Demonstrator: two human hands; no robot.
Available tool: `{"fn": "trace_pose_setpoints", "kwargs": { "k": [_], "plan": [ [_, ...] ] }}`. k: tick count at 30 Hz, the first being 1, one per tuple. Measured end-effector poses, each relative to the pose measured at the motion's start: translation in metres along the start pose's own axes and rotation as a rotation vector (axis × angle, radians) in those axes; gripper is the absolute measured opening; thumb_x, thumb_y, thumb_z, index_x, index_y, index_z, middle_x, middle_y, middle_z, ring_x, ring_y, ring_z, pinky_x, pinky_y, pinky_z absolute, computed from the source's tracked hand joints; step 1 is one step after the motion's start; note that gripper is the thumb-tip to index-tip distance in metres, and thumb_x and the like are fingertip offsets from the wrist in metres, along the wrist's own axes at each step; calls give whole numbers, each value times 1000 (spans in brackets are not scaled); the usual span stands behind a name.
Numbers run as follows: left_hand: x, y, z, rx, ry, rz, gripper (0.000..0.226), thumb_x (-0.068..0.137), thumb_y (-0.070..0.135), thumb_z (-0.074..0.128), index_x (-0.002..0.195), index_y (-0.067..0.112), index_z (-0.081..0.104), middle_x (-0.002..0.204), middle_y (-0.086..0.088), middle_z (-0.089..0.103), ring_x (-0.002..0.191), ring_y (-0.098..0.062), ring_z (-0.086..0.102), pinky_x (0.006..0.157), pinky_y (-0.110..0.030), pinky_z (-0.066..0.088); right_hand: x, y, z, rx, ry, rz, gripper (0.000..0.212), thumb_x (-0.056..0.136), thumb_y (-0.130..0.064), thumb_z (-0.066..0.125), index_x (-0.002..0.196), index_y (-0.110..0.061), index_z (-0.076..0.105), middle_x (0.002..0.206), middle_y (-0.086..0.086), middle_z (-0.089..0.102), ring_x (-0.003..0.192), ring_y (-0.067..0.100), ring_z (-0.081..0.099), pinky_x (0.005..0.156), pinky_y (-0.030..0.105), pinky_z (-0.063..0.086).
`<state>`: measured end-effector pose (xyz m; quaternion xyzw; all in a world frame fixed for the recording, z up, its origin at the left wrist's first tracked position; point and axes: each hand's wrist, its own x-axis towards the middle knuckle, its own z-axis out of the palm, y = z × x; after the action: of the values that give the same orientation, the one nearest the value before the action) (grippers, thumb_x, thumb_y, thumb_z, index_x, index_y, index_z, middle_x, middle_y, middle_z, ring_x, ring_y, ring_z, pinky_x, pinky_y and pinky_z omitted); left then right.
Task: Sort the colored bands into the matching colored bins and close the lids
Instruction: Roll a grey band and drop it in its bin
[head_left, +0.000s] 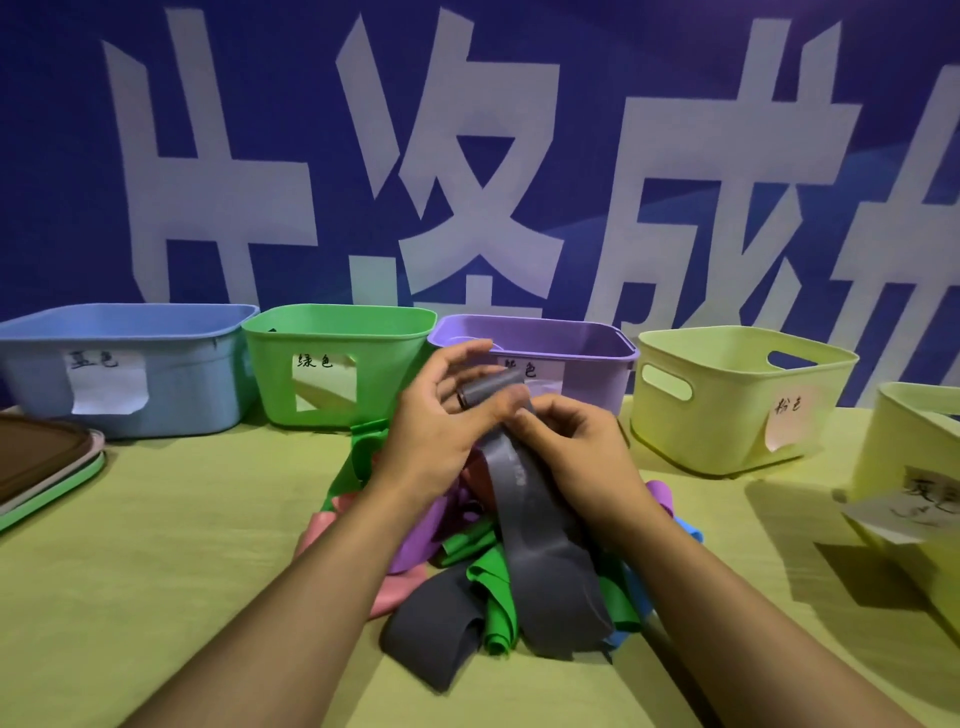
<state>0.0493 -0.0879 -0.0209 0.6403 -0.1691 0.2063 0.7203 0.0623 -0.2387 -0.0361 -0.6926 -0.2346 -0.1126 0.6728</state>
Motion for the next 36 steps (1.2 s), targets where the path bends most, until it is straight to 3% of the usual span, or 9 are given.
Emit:
{"fn": "trace_pose_setpoints", "kwargs": {
  "k": [4, 11, 15, 17, 20, 25, 28, 33, 36],
  "plan": [
    [7, 4, -4, 195, -129, 58, 56, 73, 8, 90, 122, 18, 67, 113, 2, 72, 99, -6, 67, 89, -20, 54, -1, -4, 0, 121, 36, 36, 41, 89, -33, 70, 87, 8, 70, 79, 20, 70, 78, 18, 56, 75, 39, 47],
    [38, 27, -3, 281, 76, -2, 12, 86, 24, 81, 95, 20, 74, 90, -3, 78, 79, -8, 70, 77, -31, 58, -7, -16, -5, 55, -53, 125, 33, 93, -33, 70, 98, -2, 75, 97, 21, 76, 83, 18, 66, 81, 38, 54],
    [58, 49, -2, 551, 87, 23, 42, 96, 51, 64, 84, 12, 73, 79, -7, 70, 72, -12, 59, 70, -31, 47, -15, -29, -11, -101, -314, 321, 22, 86, -31, 81, 96, -12, 77, 88, 2, 80, 77, 10, 72, 68, 23, 57],
    [63, 59, -3, 641, 72, 20, 58, 100, 56, 54, 70, 6, 55, 67, -18, 46, 64, -18, 42, 60, -34, 32, -19, -33, -11, -220, -352, 316, 13, 88, -29, 80, 88, -17, 76, 79, -7, 78, 70, 2, 69, 62, 16, 53],
    [68, 71, -3, 727, 127, -69, 65, 102, 62, 42, 62, 10, 44, 60, -9, 34, 61, -23, 35, 56, -36, 24, -29, -35, -8, -117, -347, 347, 21, 97, -27, 69, 84, -12, 76, 77, 1, 77, 66, 8, 69, 64, 21, 53],
    [65, 68, -6, 518, 24, -430, 80, 85, 82, 51, 99, 4, 61, 89, -12, 63, 86, -26, 63, 77, -37, 51, -43, -39, -4, 140, -453, 443, 29, 104, -28, 57, 95, -3, 71, 88, 19, 71, 73, 27, 68, 72, 35, 57],
    [60, 63, -17, 357, -118, -538, 63, 86, 44, 80, 119, -5, 59, 102, -15, 72, 90, -24, 71, 85, -38, 60, -48, -43, -6, 187, -472, 508, 30, 104, -27, 57, 102, 0, 68, 92, 22, 69, 73, 27, 69, 71, 34, 58],
    [59, 66, -28, 184, -112, -531, 47, 96, 28, 72, 125, -6, 59, 98, -14, 69, 85, -19, 68, 77, -30, 60, -59, -47, -15, 187, -462, 542, 23, 99, -19, 64, 108, 3, 65, 93, 22, 70, 75, 28, 69, 71, 37, 60],
    [59, 69, -26, 117, -144, -574, 29, 105, 29, 57, 119, 4, 58, 103, -14, 68, 98, -22, 66, 100, -36, 55, -68, -49, -22, 142, -431, 578, 27, 100, -19, 63, 111, 6, 64, 94, 23, 72, 77, 29, 69, 70, 37, 61]
  ]
}}
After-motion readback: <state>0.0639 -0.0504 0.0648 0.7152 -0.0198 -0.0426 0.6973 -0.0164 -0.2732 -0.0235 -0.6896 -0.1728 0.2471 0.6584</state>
